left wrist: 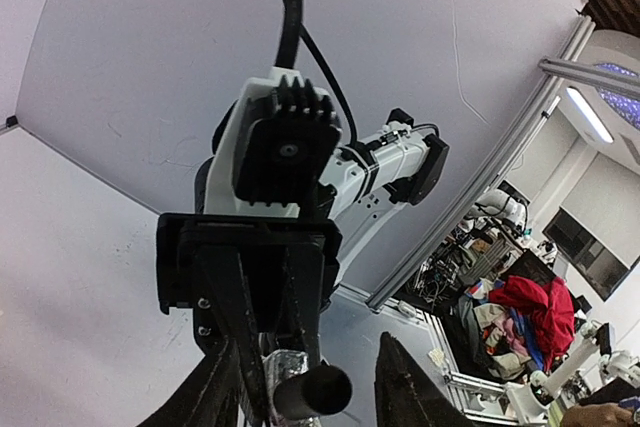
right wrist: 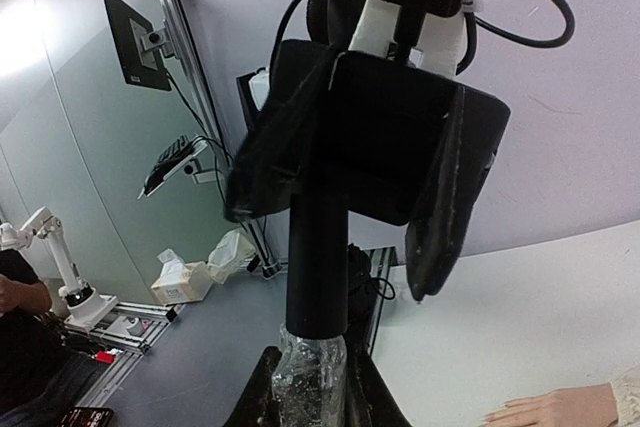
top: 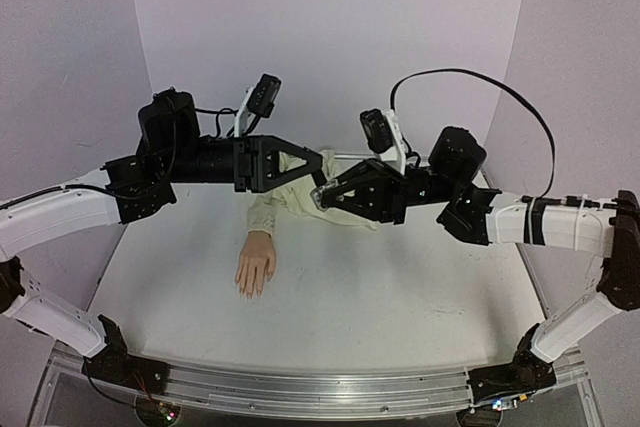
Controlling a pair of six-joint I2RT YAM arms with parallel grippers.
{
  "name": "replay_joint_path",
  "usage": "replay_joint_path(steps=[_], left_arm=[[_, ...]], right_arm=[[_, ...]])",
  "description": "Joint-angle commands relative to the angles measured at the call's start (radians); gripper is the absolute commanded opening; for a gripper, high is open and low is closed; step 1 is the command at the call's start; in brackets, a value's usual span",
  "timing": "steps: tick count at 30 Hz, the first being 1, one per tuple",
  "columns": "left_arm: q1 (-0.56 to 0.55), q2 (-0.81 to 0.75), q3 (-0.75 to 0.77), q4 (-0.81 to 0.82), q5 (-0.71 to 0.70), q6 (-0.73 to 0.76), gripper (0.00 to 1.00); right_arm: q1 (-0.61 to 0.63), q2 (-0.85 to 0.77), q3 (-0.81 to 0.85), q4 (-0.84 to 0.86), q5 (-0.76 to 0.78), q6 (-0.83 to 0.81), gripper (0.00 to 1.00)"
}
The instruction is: Paint the nails
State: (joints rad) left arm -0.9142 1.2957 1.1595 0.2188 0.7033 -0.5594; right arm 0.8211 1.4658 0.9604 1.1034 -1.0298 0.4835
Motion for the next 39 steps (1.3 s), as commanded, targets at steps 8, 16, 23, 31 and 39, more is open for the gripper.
replay_joint_path(steps=[8,16,23,31,39], left_arm=[[-0.031,0.007,-0.01,0.08,0.012,0.031,0.17],[-0.035,0.007,-0.02,-0.045,-0.305,0.083,0.0],[-0.038,0.081,0.047,-0.114,-0.398,0.064,0.0],[-0.024,0.053,0.038,-0.127,-0.341,0.064,0.3],[-0.022,-0.037,-0.015,-0.103,-0.202,0.061,0.7]], right_arm=[[0.006,-0.021,0.006,0.079,0.121,-0.065,0.0],[0.213,-0.106,-0.025,-0.231,1.453,-0.535,0.0],[0.293,0.021,0.003,0.041,1.774,-0.77,0.0],[0.195,-0.093,-0.01,-0.164,1.009,-0.566,0.0],[-0.009,-0.134,0.02,-0.17,0.205,-0.244,0.0]])
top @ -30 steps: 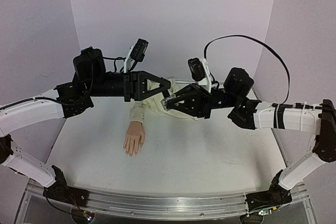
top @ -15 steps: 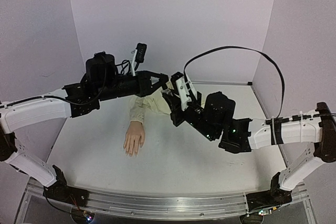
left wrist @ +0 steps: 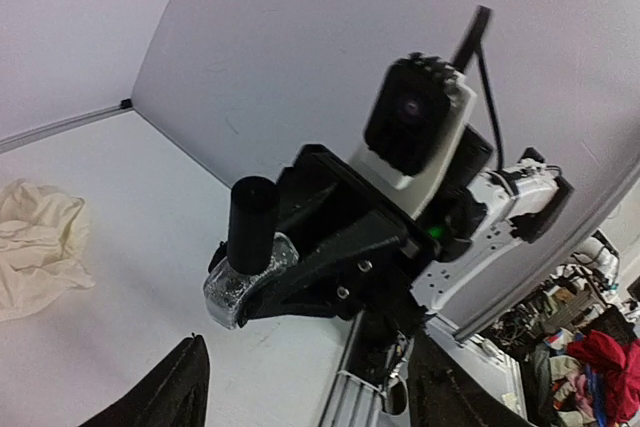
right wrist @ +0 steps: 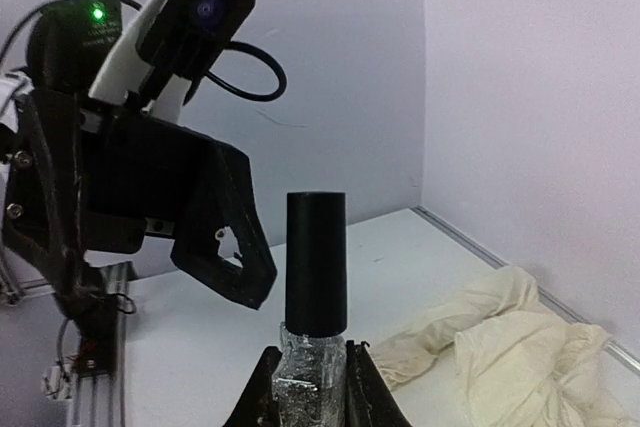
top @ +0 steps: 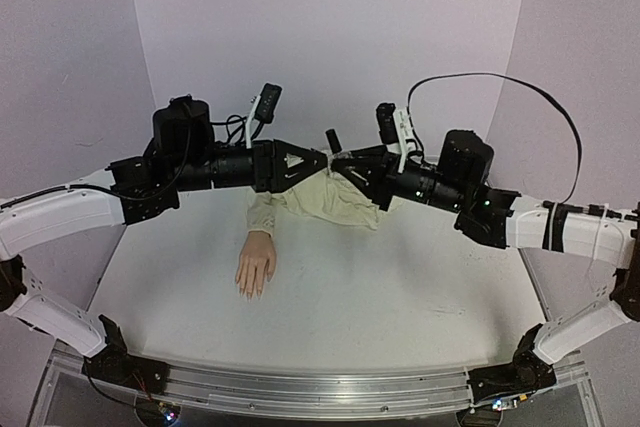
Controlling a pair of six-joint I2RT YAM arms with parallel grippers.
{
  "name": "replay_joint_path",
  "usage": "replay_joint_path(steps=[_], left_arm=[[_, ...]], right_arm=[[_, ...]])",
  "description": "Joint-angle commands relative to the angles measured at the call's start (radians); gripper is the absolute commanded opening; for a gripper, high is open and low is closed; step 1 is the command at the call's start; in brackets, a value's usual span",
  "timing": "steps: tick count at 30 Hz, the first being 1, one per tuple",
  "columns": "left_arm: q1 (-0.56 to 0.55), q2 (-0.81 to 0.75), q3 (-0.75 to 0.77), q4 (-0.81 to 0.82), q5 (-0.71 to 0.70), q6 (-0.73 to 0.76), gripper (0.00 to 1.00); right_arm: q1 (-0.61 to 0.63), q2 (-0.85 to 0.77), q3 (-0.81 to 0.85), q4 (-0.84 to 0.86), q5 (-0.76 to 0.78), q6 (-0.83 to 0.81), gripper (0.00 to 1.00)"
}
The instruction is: Paint the nails
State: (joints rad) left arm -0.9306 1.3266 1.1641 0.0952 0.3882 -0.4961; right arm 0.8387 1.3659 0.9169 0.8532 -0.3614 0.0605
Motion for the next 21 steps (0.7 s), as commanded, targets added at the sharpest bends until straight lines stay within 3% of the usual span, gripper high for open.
replay_joint_path(steps=[1,4,9,12,18,21], left_arm=[[-0.005,-0.072,-0.029,0.048,0.138,-0.011,0.71],[-0.005,-0.07,-0.053,0.146,0.227,-0.055,0.72],[-0.007,-0.049,-0.052,0.227,0.289,-0.087,0.61],[-0.007,-0.048,-0.053,0.25,0.301,-0.094,0.53],[-0.008,-0.052,-0.055,0.271,0.313,-0.075,0.56],[-0.011,-0.036,-0.046,0.273,0.316,-0.074,0.46]], right_arm=[[-0.027,-0.018,0.081,0.085,-0.537,0.205,0.0],[-0.025,0.031,0.115,0.194,-0.702,0.349,0.0],[-0.025,0.072,0.089,0.406,-0.738,0.517,0.0],[-0.025,0.099,0.093,0.434,-0.748,0.545,0.0],[-0.025,0.124,0.085,0.444,-0.739,0.546,0.0],[-0.024,0.132,0.085,0.444,-0.724,0.537,0.0]])
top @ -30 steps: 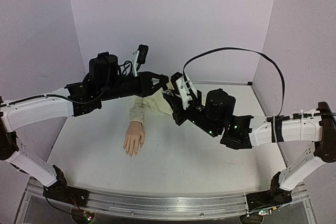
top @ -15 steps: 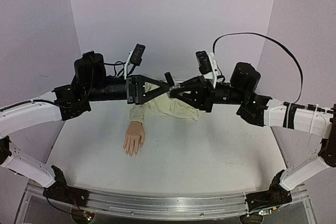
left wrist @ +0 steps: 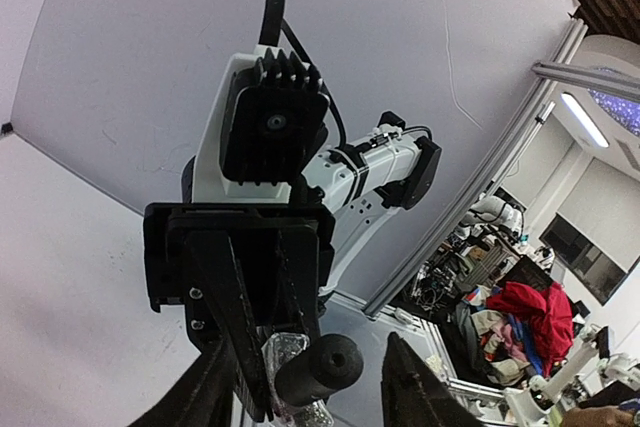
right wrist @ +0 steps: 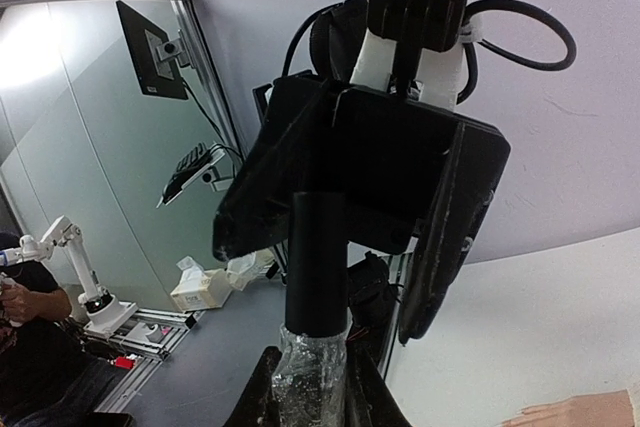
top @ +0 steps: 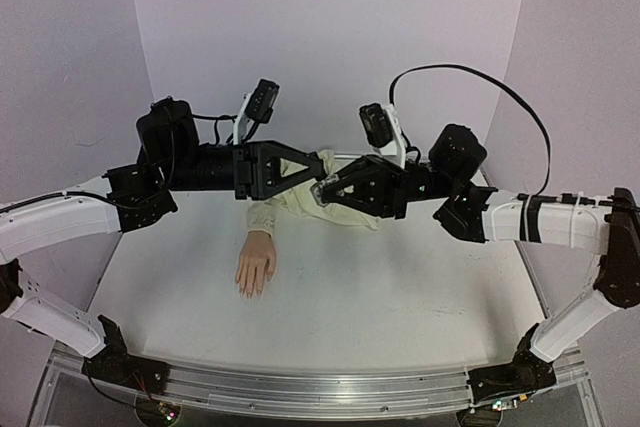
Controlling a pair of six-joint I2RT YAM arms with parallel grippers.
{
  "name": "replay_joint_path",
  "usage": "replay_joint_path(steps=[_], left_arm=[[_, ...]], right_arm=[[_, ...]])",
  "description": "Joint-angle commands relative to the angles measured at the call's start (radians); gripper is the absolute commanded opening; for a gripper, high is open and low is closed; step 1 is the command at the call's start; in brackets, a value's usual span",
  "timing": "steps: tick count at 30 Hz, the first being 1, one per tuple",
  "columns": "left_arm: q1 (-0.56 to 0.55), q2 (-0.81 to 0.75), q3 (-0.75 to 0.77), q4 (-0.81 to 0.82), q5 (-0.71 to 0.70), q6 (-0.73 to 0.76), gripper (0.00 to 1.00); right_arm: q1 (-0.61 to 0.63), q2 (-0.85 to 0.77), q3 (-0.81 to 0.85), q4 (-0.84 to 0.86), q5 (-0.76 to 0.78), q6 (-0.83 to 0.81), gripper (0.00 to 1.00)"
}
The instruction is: Paint the nails
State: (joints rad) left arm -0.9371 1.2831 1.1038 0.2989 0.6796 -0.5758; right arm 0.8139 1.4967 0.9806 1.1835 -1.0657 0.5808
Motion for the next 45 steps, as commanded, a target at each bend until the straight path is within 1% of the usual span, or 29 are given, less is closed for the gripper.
replay_joint_path(steps=[1,3,6,8,9,11,12,13,15,16,17,18,19,24,25,27,29,30,32,33,35,39,41,43,45], left_arm=[[-0.005,0.014,0.017,0.069,0.024,0.006,0.41],[-0.005,0.024,0.023,0.068,0.021,0.01,0.33],[-0.005,0.031,0.021,0.068,-0.006,0.024,0.22],[-0.006,0.03,0.016,0.065,-0.039,0.036,0.16],[-0.005,0.029,0.013,0.061,-0.065,0.043,0.12],[-0.006,0.03,0.009,0.044,-0.117,0.057,0.06],[-0.008,0.031,0.008,0.03,-0.151,0.066,0.03],[-0.011,0.035,0.009,0.014,-0.185,0.072,0.01],[-0.016,0.046,0.016,-0.018,-0.249,0.085,0.0],[-0.018,0.055,0.021,-0.03,-0.274,0.088,0.0],[-0.019,0.065,0.028,-0.041,-0.293,0.088,0.0],[-0.021,0.076,0.036,-0.05,-0.307,0.086,0.0],[-0.022,0.087,0.043,-0.059,-0.318,0.083,0.0],[-0.023,0.125,0.076,-0.073,-0.31,0.07,0.0],[-0.022,0.124,0.076,-0.073,-0.305,0.07,0.03],[-0.021,0.113,0.068,-0.076,-0.297,0.07,0.16],[-0.022,0.086,0.049,-0.076,-0.298,0.072,0.31],[-0.021,0.07,0.033,-0.076,-0.296,0.073,0.39],[-0.014,0.034,0.014,-0.076,-0.273,0.063,0.54],[-0.01,0.02,0.004,-0.076,-0.252,0.056,0.6],[-0.003,-0.004,-0.009,-0.076,-0.204,0.045,0.68],[0.001,-0.044,-0.017,-0.075,-0.123,0.043,0.77],[-0.001,-0.055,-0.014,-0.071,-0.102,0.042,0.79],[0.0,-0.06,-0.006,-0.067,-0.092,0.042,0.79],[0.0,-0.06,0.0,-0.059,-0.078,0.04,0.75]], right_arm=[[0.0,0.006,0.022,0.113,-0.017,0.014,0.0],[0.0,0.014,0.024,0.113,-0.01,0.006,0.0],[-0.001,0.013,0.015,0.103,0.038,-0.023,0.0],[-0.003,-0.002,0.001,0.045,0.109,-0.088,0.0],[-0.002,-0.02,-0.008,-0.052,0.18,-0.151,0.0],[0.005,-0.072,-0.035,-0.191,0.414,-0.308,0.0],[0.025,-0.102,-0.056,-0.247,0.624,-0.372,0.0],[0.065,-0.129,-0.08,-0.277,0.884,-0.432,0.0],[0.172,-0.147,-0.109,-0.264,1.397,-0.577,0.0],[0.22,-0.137,-0.112,-0.224,1.59,-0.646,0.0],[0.251,-0.121,-0.117,-0.164,1.718,-0.716,0.0],[0.272,-0.107,-0.122,-0.109,1.776,-0.766,0.0],[0.283,-0.098,-0.125,-0.064,1.794,-0.79,0.0],[0.286,-0.091,-0.099,-0.068,1.631,-0.754,0.0],[0.284,-0.1,-0.102,-0.069,1.567,-0.743,0.0],[0.26,-0.13,-0.121,-0.079,1.413,-0.696,0.0],[0.204,-0.171,-0.135,-0.118,1.185,-0.618,0.0],[0.154,-0.188,-0.139,-0.137,1.041,-0.574,0.0],[0.095,-0.214,-0.139,-0.168,0.807,-0.514,0.0],[0.076,-0.221,-0.135,-0.188,0.708,-0.497,0.0],[0.042,-0.228,-0.107,-0.249,0.547,-0.466,0.0],[0.025,-0.21,-0.05,-0.274,0.267,-0.381,0.0],[0.025,-0.177,-0.01,-0.27,0.151,-0.332,0.0],[0.025,-0.138,0.021,-0.244,0.076,-0.281,0.0],[0.025,-0.121,0.025,-0.201,0.069,-0.249,0.0]])
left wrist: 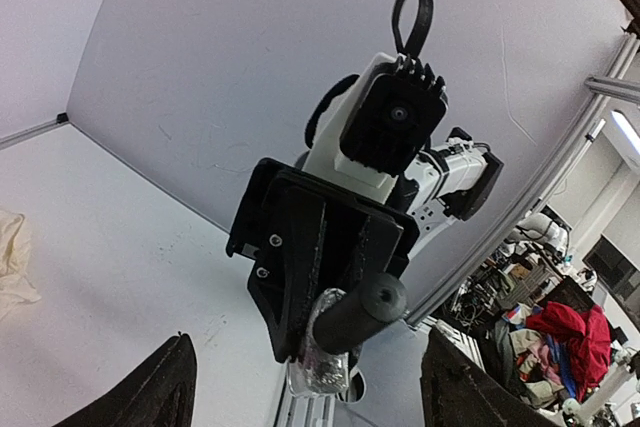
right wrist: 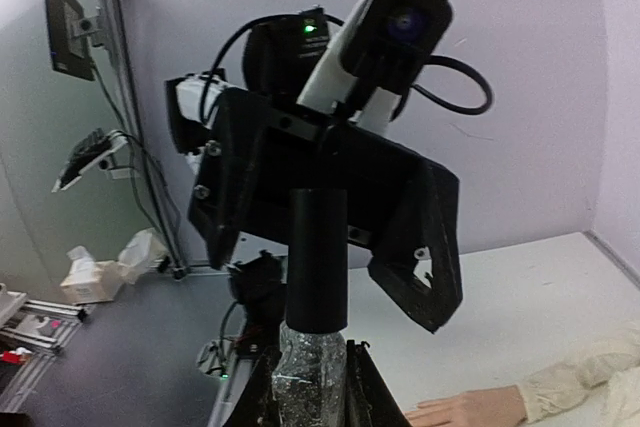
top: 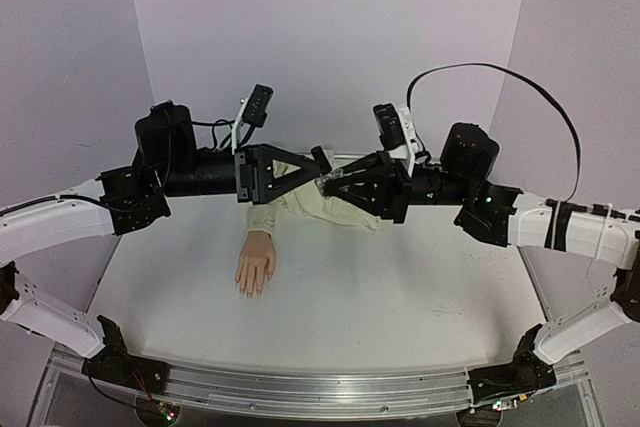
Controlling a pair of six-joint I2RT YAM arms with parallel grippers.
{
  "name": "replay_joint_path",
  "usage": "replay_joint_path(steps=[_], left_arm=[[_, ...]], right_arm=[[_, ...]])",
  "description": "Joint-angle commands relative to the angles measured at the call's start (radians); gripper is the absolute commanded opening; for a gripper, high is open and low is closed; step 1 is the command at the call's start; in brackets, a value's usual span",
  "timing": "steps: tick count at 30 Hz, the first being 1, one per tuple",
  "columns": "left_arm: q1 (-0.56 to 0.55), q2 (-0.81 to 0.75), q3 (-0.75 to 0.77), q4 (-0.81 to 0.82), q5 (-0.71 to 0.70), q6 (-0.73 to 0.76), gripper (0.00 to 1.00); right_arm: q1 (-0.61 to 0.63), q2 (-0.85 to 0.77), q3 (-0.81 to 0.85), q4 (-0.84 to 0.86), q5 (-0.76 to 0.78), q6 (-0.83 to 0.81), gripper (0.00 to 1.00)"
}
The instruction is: Paint the nails
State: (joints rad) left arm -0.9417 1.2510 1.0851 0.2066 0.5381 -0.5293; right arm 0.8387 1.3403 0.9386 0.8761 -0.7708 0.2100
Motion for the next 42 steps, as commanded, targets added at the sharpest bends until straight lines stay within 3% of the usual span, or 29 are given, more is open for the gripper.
replay_joint_path(steps=[1,9,17,21,23,24,26,28,32,36,42], left_arm=[[0.004,-0.026,0.022,0.04,0.074,-0.008,0.73],[0.003,-0.029,0.014,0.101,0.1,-0.02,0.56],[0.0,0.005,0.02,0.1,0.057,0.004,0.26],[-0.008,0.015,0.01,0.095,-0.054,0.026,0.09],[-0.013,0.025,0.008,0.084,-0.122,0.031,0.04],[-0.016,0.033,0.01,0.078,-0.152,0.032,0.03],[-0.022,0.051,0.018,0.063,-0.197,0.038,0.01],[-0.025,0.072,0.03,0.049,-0.237,0.039,0.0],[-0.025,0.111,0.067,0.011,-0.26,0.041,0.0],[-0.024,0.122,0.082,-0.009,-0.252,0.04,0.02],[0.026,0.097,0.078,-0.012,-0.143,-0.041,0.37]], right_arm=[[-0.001,0.042,0.066,0.122,-0.221,0.132,0.0],[0.0,0.098,0.079,0.166,-0.243,0.168,0.0],[0.0,0.083,0.053,0.16,-0.117,0.124,0.0],[0.006,0.043,0.006,0.1,0.195,0.021,0.0],[0.064,0.026,-0.004,0.032,0.527,-0.076,0.0],[0.122,0.026,-0.004,0.01,0.766,-0.15,0.0],[0.247,0.064,-0.007,0.097,1.217,-0.34,0.0],[0.281,0.109,-0.017,0.19,1.381,-0.416,0.0],[0.286,0.138,-0.028,0.288,1.325,-0.439,0.0],[0.261,0.114,-0.043,0.271,1.093,-0.419,0.0],[0.087,0.012,-0.066,0.156,0.55,-0.182,0.0]])
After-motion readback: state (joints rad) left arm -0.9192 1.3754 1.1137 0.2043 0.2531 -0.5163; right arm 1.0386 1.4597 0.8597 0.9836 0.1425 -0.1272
